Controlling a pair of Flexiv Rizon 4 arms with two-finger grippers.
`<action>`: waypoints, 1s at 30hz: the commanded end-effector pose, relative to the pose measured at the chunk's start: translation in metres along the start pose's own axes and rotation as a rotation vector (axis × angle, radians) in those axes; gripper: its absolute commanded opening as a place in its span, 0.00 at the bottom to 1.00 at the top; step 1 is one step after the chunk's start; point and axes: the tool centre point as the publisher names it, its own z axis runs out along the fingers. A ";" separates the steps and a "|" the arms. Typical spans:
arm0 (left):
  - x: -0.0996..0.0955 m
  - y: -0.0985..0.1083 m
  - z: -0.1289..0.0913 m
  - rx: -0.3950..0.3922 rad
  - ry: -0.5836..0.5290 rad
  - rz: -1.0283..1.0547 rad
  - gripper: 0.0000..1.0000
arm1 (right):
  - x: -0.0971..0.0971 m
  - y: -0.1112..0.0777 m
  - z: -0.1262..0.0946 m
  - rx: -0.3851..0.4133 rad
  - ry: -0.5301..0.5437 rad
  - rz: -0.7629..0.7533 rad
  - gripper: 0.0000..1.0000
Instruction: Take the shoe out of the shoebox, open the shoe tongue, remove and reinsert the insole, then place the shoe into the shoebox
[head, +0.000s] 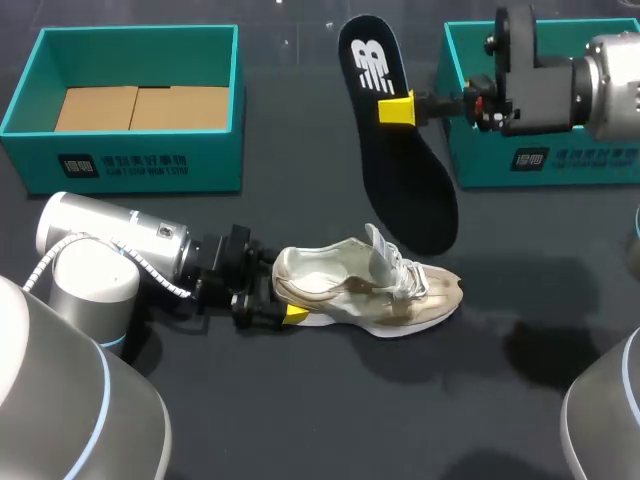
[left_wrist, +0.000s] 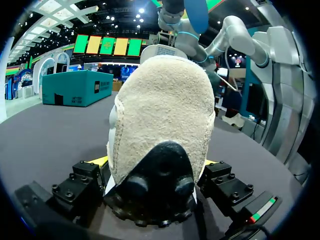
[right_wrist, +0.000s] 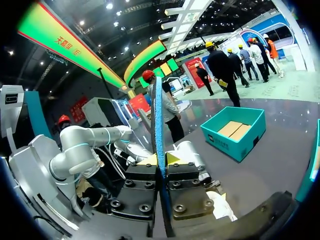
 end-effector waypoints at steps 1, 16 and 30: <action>-0.001 0.004 0.004 -0.001 -0.001 -0.001 0.00 | 0.026 -0.022 -0.042 -0.075 -0.071 0.008 0.00; -0.001 0.004 0.004 -0.001 -0.001 -0.001 0.00 | 0.029 -0.028 -0.046 -0.089 -0.074 0.021 0.00; -0.001 0.004 0.004 -0.001 -0.001 -0.001 0.00 | 0.049 -0.044 -0.059 -0.111 -0.133 0.008 0.00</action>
